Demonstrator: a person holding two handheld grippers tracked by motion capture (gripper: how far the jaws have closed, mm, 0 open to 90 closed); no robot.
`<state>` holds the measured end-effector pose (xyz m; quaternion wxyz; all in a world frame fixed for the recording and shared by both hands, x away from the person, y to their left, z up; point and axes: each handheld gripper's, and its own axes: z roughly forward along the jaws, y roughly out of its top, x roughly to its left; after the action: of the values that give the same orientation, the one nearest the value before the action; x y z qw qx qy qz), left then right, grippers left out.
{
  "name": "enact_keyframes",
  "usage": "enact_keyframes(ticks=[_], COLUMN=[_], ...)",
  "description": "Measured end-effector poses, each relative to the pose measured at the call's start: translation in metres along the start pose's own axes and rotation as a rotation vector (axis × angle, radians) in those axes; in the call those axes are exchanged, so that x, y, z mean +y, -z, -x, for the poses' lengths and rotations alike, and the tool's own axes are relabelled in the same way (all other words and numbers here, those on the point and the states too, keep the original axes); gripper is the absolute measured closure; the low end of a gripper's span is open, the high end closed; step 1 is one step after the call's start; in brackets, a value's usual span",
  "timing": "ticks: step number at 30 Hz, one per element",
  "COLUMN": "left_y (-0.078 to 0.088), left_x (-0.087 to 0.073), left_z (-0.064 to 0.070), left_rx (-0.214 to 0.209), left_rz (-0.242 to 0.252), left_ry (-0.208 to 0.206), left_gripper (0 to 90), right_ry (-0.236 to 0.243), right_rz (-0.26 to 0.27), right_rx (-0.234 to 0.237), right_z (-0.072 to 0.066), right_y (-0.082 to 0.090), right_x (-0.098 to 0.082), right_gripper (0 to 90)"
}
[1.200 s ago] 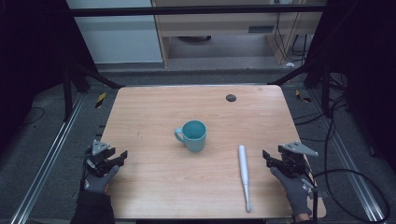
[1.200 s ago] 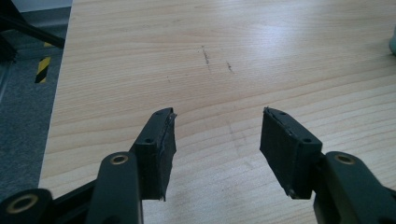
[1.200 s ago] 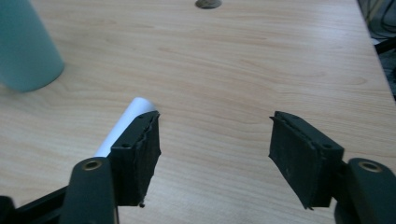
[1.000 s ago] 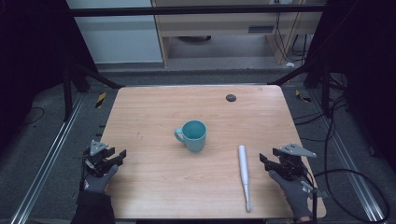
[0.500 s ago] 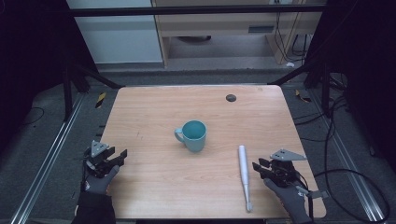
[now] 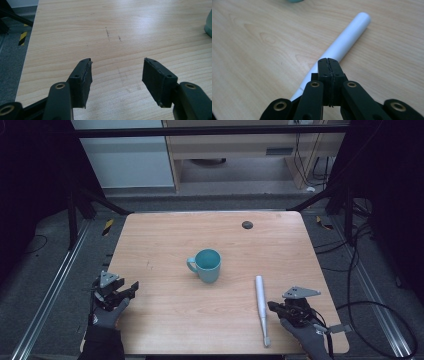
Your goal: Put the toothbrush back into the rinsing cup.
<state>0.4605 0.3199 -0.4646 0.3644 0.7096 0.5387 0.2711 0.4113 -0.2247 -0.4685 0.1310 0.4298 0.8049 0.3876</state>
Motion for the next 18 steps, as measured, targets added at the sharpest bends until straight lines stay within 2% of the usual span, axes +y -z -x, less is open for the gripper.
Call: enact_keyframes(ticks=[6, 11, 18], left_y=[-0.001, -0.001, -0.002], left_x=[0.0, 0.0, 0.0], left_z=[0.001, 0.001, 0.003], left_rx=[-0.003, -0.007, -0.014], left_rz=[-0.007, -0.01, -0.012], left_ry=[-0.002, -0.004, -0.007], left_gripper=[38.9, 38.3, 36.9], right_ry=[0.03, 0.03, 0.039], right_rz=[-0.048, -0.079, -0.087], right_rx=[0.039, 0.056, 0.065], right_z=[-0.008, -0.011, -0.014], right_y=[-0.004, -0.007, -0.01], right_x=[-0.006, -0.01, -0.009], right_gripper=[90.0, 90.0, 90.0])
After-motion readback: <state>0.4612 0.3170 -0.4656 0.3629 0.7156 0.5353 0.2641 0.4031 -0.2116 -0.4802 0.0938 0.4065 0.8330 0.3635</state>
